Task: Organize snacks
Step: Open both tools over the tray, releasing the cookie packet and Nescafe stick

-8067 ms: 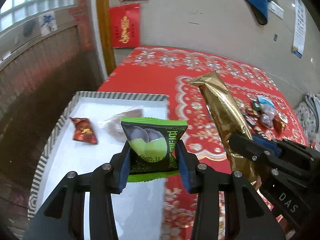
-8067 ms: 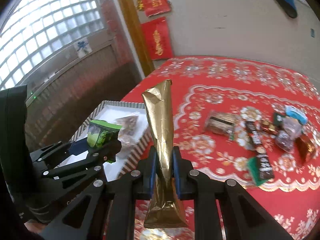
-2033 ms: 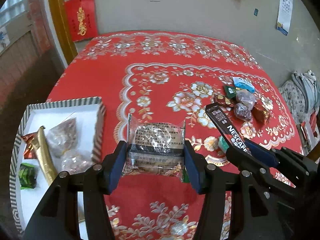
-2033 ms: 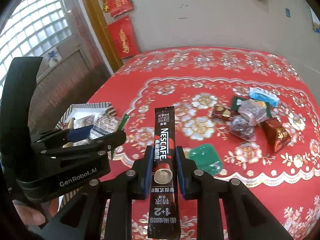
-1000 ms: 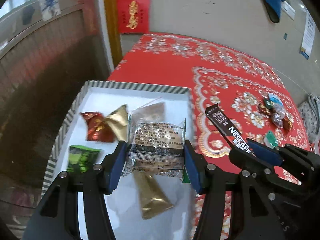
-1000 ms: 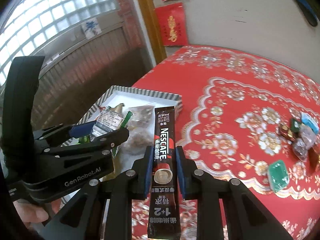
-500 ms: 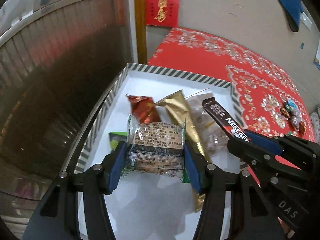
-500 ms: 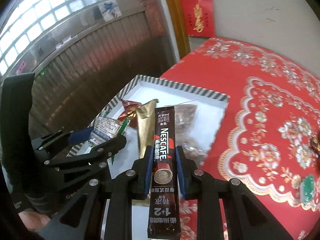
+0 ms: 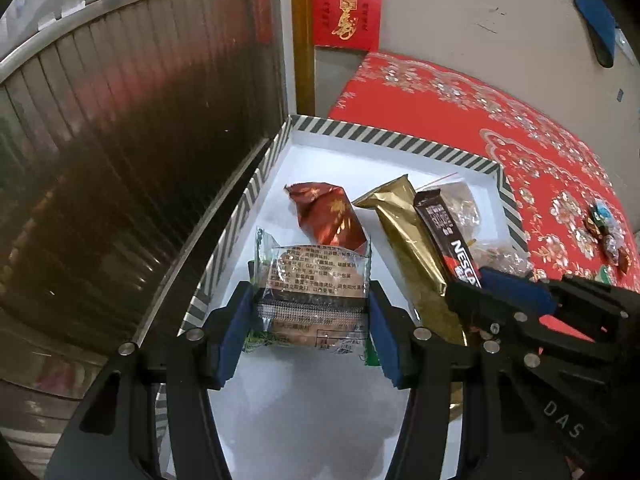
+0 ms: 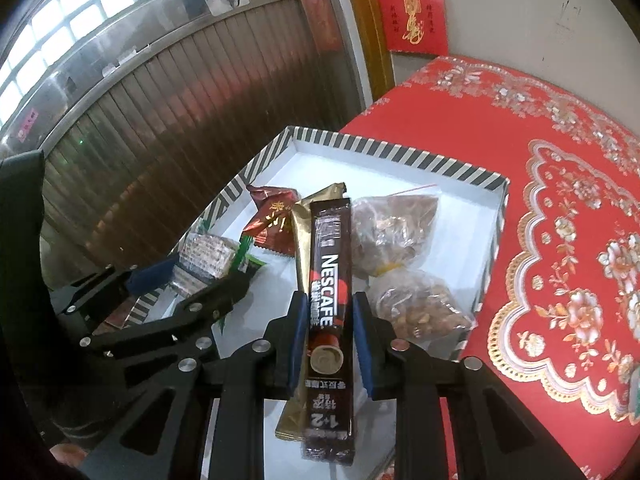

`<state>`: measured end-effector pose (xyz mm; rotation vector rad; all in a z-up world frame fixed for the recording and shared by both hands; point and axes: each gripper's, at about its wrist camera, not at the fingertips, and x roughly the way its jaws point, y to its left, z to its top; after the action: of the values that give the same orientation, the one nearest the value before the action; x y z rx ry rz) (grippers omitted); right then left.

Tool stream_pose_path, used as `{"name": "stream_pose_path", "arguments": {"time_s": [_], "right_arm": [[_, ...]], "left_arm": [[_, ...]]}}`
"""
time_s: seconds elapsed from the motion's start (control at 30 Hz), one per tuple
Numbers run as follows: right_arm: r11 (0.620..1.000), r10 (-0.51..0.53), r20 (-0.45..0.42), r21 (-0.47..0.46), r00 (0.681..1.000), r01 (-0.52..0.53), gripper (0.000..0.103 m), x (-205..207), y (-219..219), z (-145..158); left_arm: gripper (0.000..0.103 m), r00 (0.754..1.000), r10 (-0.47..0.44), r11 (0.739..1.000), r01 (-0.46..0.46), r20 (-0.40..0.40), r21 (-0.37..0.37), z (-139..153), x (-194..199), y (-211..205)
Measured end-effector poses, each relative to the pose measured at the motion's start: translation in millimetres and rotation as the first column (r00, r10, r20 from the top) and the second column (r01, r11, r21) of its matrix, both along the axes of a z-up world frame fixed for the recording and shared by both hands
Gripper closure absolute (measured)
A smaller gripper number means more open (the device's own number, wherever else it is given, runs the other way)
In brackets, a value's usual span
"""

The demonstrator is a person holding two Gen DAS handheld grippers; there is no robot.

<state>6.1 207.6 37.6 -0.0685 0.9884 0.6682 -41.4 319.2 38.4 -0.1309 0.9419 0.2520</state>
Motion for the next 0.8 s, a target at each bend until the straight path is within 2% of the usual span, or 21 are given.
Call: {"name": "stream_pose_path", "arguments": {"time_s": [0.2, 0.37, 0.6, 0.8], "right_arm": [[0.999, 0.010, -0.028, 0.048, 1.000, -0.008, 0.075, -2.2, -2.2, 0.5], [0.995, -0.022, -0.001, 0.095, 1.000, 0.022, 0.053, -6.5, -14.2, 12.6], [0.993, -0.034, 0.007, 0.116, 0.999, 0.033, 0.053, -10.8, -25.2, 21.9], [0.992, -0.052, 0.023, 0.119, 0.998, 0.049, 0.046, -17.0, -38.4, 25.2]], "left_arm": [[0.044, 1.000, 0.015, 1.000, -0.015, 0.012, -0.016, -0.3, -1.4, 4.8], [0.037, 1.000, 0.027, 0.999, -0.026, 0.016, -0.032, 2.2, -1.8, 5.6], [0.032, 0.998, 0.039, 0.999, -0.037, 0.058, -0.035, 16.5, -6.7, -0.7], [0.032, 0.997, 0.023, 1.000, -0.022, 0.067, -0.020, 21.3, -7.3, -15.8]]}}
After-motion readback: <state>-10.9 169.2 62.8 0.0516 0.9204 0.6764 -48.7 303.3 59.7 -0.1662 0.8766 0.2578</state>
